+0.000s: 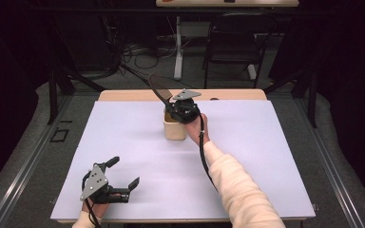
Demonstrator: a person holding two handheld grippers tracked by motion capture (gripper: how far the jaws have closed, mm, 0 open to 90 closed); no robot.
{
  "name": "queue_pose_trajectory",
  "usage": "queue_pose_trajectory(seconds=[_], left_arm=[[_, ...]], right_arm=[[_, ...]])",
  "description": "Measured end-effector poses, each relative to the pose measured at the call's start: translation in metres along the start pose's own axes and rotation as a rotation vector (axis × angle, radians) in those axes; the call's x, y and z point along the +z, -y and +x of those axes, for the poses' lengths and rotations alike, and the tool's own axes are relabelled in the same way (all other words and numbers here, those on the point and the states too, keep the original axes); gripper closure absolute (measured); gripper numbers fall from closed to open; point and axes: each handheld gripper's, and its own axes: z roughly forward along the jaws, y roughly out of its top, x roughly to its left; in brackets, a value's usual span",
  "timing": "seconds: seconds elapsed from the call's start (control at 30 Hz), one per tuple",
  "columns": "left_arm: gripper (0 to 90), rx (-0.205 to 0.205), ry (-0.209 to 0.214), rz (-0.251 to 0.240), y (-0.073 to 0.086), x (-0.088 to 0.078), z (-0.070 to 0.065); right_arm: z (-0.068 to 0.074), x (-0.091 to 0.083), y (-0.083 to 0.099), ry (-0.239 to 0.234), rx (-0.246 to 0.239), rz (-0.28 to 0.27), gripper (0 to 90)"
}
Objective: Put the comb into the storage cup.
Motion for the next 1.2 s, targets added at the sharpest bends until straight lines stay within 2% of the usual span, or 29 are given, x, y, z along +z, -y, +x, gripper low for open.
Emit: queue_pose_trajectory(seconds=[0.73,1.03,1.07,1.13,1.2], left_arm=[[1.1,0.000,0.001,0.001,0.0000,0.0000,0.0000],[1.1,0.000,0.001,0.001,0.0000,0.0000,0.0000],[1.1,0.000,0.001,0.001,0.0000,0.0000,0.0000],[1.1,-0.001,0.000,-0.001,0.0001,-0.0002,0.0000],[1.1,-0.002,0.000,-0.001,0.0001,-0.0002,0.0000]], right_arm=[[0.0000,0.0029,0.0029,-0.005,0.004,0.034,71.7],[0.0014,0.0041,0.0032,-0.001,-0.006,0.068,71.4],[0.0018,0.0040,0.0030,0.005,-0.009,0.076,70.7],[0.0034,0.0029,0.0017,0.031,-0.016,0.096,61.5],[0.0044,0.0020,0.0008,0.037,-0.022,0.110,59.8]])
